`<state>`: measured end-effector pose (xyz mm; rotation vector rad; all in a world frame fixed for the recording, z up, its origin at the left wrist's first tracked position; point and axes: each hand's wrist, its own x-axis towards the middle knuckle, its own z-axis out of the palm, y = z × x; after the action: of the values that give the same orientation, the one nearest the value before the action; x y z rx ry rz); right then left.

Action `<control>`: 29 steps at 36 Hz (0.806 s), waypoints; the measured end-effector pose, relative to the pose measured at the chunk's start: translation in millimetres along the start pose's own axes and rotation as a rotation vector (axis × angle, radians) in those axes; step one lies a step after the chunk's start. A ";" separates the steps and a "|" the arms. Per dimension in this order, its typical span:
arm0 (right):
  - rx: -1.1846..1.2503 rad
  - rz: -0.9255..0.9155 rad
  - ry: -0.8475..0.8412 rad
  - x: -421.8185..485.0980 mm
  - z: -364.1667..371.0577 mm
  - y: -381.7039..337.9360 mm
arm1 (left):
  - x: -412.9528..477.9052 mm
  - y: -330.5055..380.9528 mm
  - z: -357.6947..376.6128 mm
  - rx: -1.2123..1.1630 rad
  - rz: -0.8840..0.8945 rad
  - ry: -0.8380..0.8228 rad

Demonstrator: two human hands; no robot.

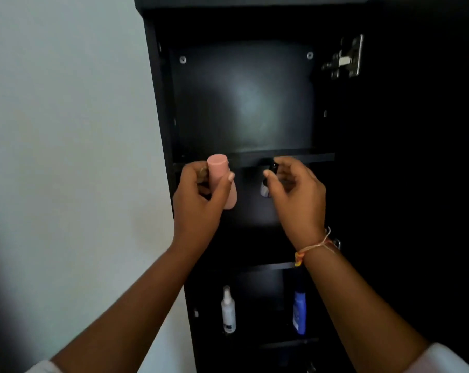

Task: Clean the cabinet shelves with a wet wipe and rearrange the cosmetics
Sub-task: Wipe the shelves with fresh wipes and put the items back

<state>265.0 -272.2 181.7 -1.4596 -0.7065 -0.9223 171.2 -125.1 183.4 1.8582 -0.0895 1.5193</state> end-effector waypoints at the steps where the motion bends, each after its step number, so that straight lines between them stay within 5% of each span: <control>1: 0.007 -0.020 0.014 13.4 2.6 -4.6 | 14.1 4.7 0.1 0.001 0.018 0.007; 12: -0.084 -0.063 -0.126 117.4 46.2 -22.7 | 128.4 0.3 6.7 0.151 -0.022 -0.050; 29: -0.322 -0.026 -0.344 143.9 88.2 6.6 | 158.9 -32.7 24.5 0.388 -0.251 -0.135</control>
<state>354.6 -198.6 304.6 -1.9280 -0.8565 -0.8403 255.0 -54.9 305.7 2.1782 0.3886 1.3016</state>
